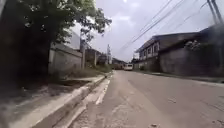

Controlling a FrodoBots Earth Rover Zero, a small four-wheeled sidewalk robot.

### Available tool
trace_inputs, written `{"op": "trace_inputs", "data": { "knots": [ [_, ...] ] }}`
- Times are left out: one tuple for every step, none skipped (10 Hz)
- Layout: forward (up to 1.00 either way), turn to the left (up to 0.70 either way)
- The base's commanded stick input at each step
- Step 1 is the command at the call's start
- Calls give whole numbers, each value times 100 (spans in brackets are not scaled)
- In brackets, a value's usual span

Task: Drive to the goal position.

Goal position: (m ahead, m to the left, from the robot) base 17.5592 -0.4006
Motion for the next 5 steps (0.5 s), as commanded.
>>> {"op": "trace_inputs", "data": {
  "knots": [
    [70, -29],
    [70, -24],
    [70, -11],
    [70, 0],
    [70, 0]
  ]
}}
